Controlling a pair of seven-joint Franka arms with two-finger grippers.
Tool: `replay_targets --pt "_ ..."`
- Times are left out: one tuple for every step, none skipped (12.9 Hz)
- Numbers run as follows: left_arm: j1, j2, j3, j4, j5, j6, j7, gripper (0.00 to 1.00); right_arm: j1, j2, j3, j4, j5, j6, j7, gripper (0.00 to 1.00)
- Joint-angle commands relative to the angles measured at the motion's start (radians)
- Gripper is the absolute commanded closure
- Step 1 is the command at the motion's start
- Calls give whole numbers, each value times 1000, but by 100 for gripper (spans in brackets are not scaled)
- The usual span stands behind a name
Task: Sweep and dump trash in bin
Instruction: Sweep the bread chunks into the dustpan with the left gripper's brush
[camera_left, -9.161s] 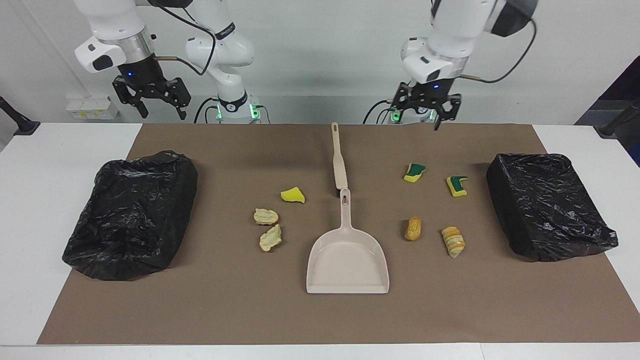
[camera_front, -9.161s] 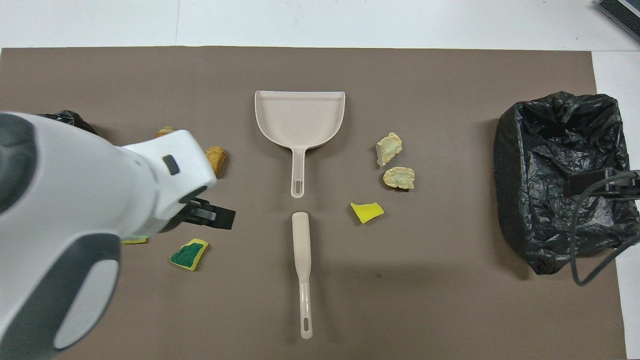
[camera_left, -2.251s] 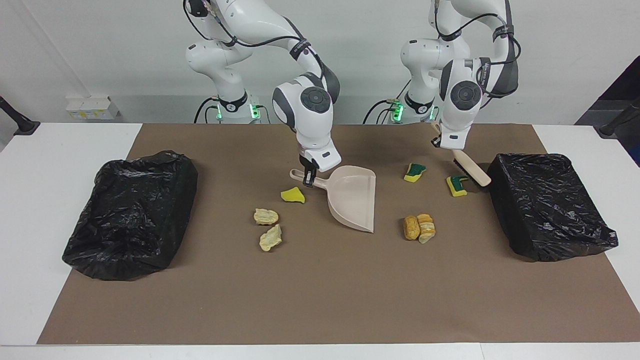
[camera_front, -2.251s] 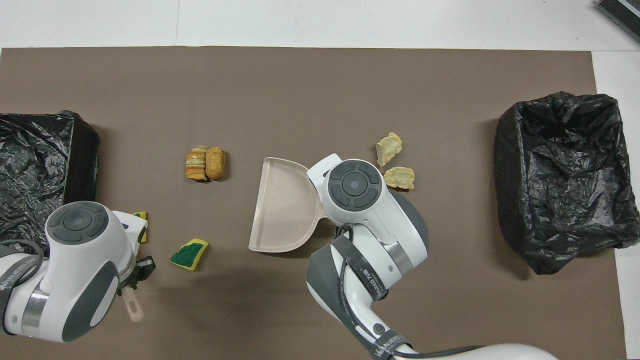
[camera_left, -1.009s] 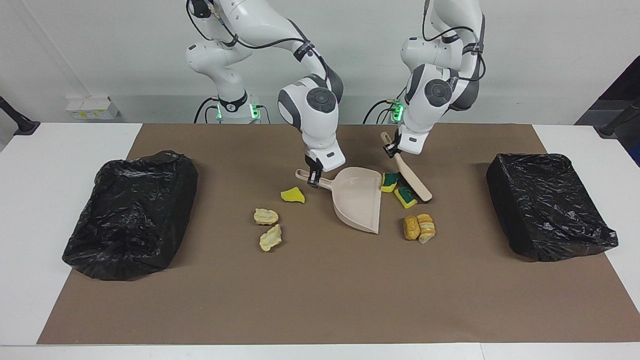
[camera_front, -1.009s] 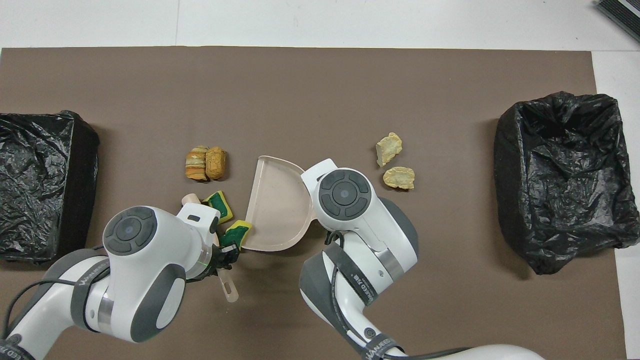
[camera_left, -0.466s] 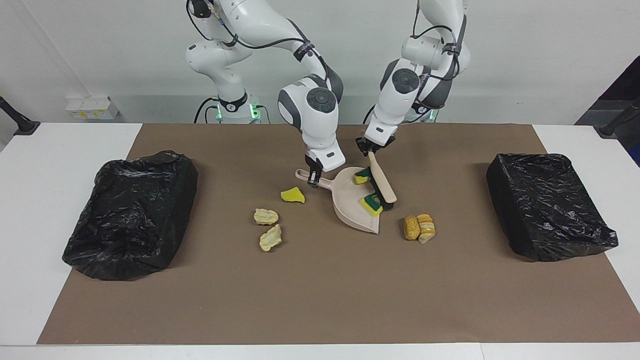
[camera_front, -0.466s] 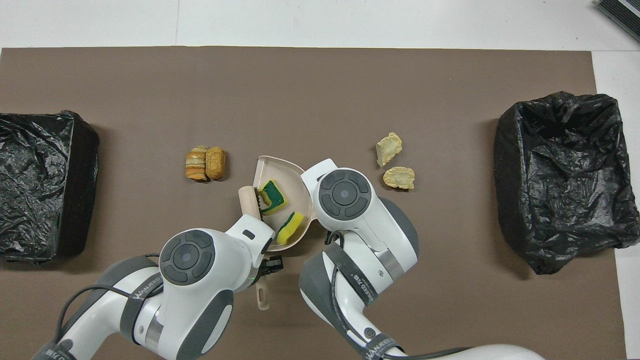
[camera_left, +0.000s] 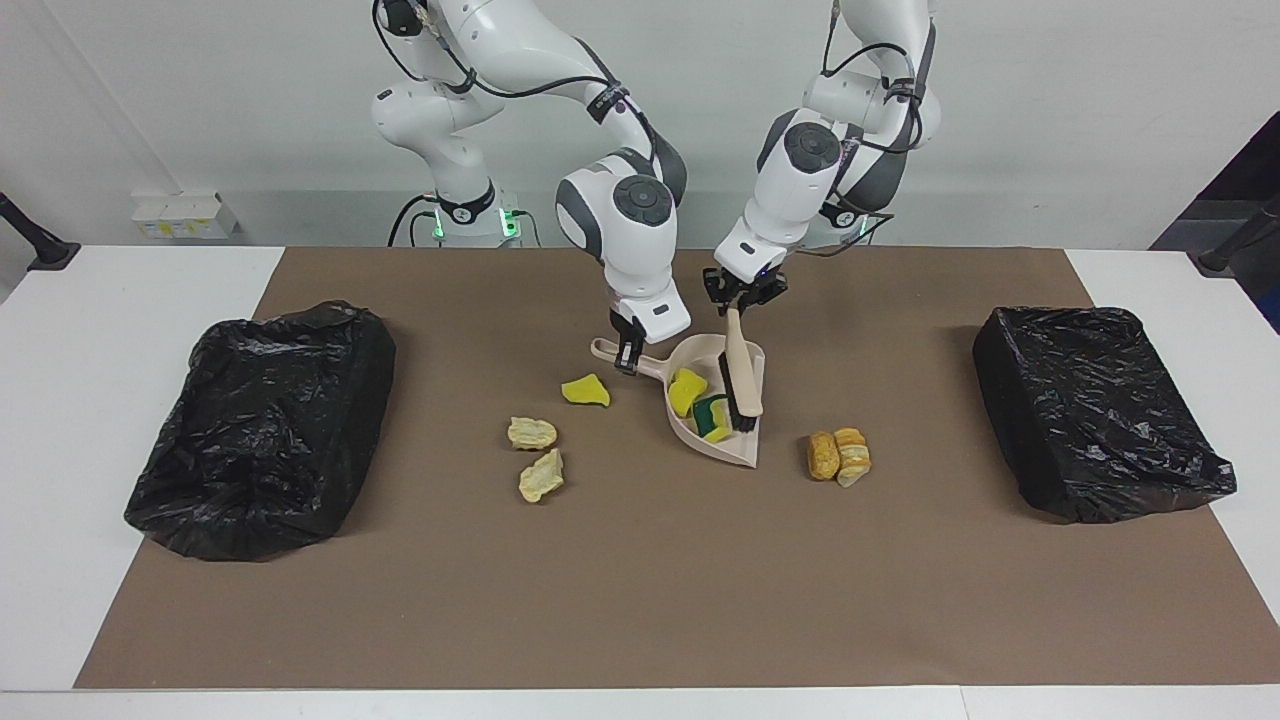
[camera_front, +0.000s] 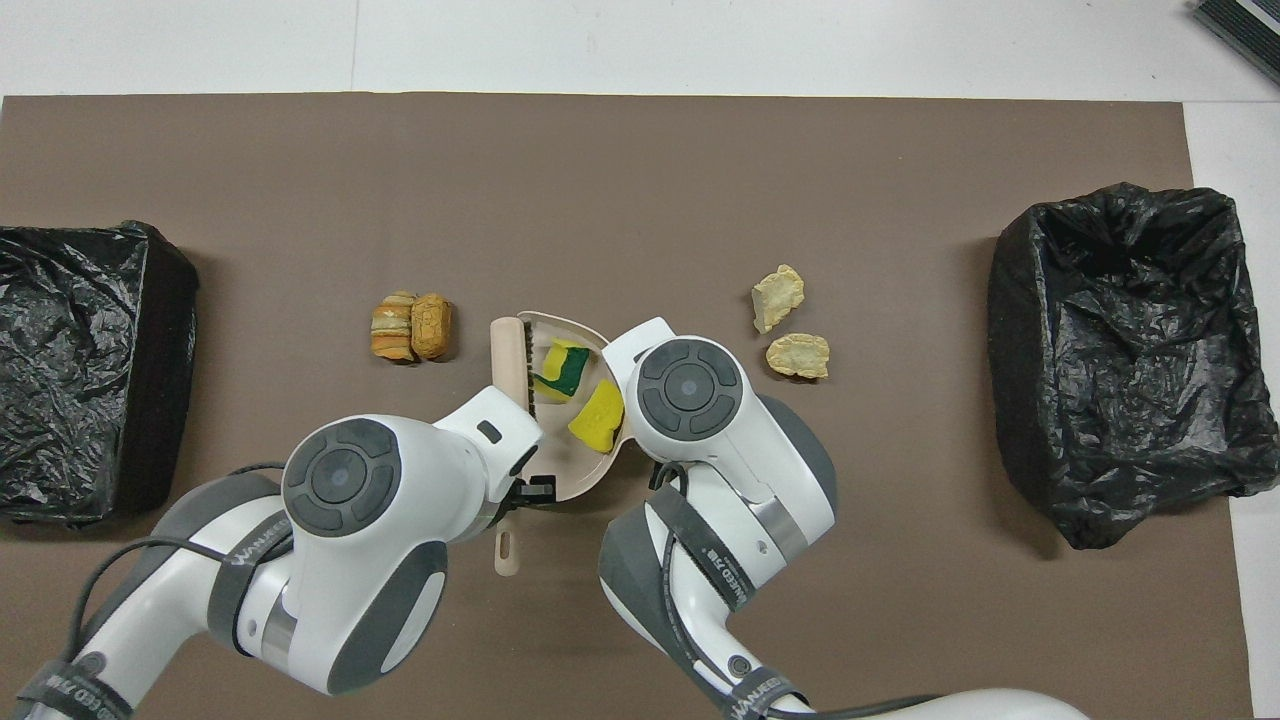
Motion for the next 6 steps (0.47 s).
replay_targets --pt "64 22 1 37 72 -28 108 100 9 -3 2 -11 -6 16 105 100" --pt "101 37 0 51 104 -31 144 100 25 -5 2 -11 -3 14 173 100" --pt "116 39 0 53 128 -31 164 100 32 -6 2 -11 -3 14 198 100" --pt "133 43 1 53 139 -29 193 100 32 -6 2 -11 -3 16 199 100" --pt "177 46 1 53 142 -28 238 100 32 -6 2 -11 -3 17 199 100" --pt "209 47 1 53 142 -28 285 100 32 -6 2 -11 -3 19 199 100"
